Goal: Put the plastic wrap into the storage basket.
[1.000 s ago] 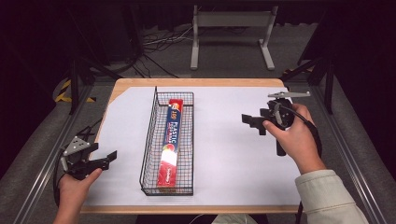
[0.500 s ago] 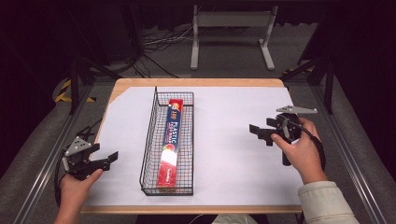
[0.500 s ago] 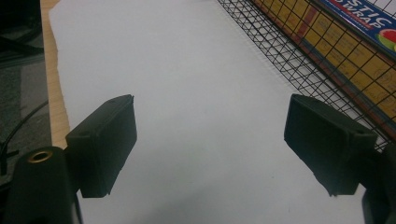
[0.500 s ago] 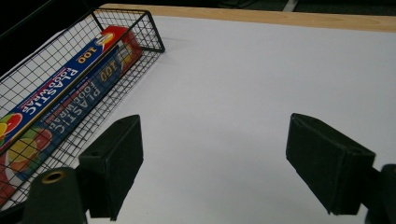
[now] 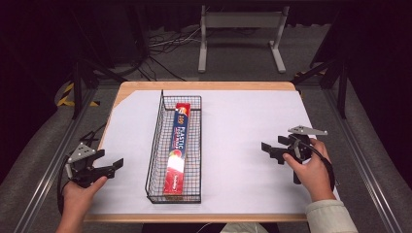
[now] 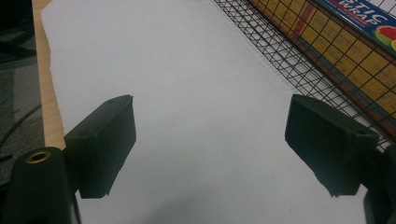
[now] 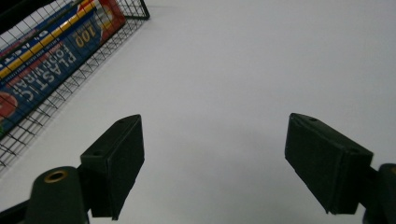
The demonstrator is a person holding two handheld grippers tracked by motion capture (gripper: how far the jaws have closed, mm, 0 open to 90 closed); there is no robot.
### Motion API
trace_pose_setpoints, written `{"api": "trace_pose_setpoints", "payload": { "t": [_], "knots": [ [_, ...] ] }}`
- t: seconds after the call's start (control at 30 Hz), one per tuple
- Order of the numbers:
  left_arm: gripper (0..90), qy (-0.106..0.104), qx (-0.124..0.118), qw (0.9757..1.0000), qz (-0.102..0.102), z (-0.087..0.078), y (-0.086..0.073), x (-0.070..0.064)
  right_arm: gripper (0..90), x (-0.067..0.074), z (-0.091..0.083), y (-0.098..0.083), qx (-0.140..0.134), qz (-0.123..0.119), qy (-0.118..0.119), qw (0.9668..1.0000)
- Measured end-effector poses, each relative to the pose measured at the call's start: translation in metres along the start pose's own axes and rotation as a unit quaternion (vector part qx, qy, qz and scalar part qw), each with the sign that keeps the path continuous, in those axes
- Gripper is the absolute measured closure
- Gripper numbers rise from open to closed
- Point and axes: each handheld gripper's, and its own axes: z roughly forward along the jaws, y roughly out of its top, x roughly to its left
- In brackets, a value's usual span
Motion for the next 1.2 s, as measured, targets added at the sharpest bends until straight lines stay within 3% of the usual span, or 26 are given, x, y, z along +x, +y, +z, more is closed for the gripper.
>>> {"api": "trace_pose_setpoints", "payload": {
  "t": [0.43,0.9,0.97,1.07,1.2],
  "knots": [
    [17.0,-0.008,0.003,0.9999,0.009,0.005,-0.002,-0.002,20.2,-0.009,0.008,-0.028,0.017,-0.004,-0.016,0.9997],
    [17.2,-0.004,0.012,0.9999,0.007,0.011,-0.004,-0.002,18.7,-0.007,0.016,-0.042,0.039,-0.015,-0.029,0.9987],
    [17.3,-0.005,0.015,0.9998,0.009,0.013,-0.004,-0.003,16.6,-0.007,0.019,-0.044,0.049,-0.002,-0.023,0.9986],
    [17.2,-0.008,0.019,0.9996,0.020,0.016,-0.004,-0.007,18.3,-0.006,0.020,-0.045,0.043,-0.004,-0.026,0.9987],
    [17.2,-0.009,0.019,0.9996,0.019,0.019,-0.006,-0.009,18.3,-0.006,0.019,-0.048,0.035,-0.007,-0.028,0.9990]
  ]
}}
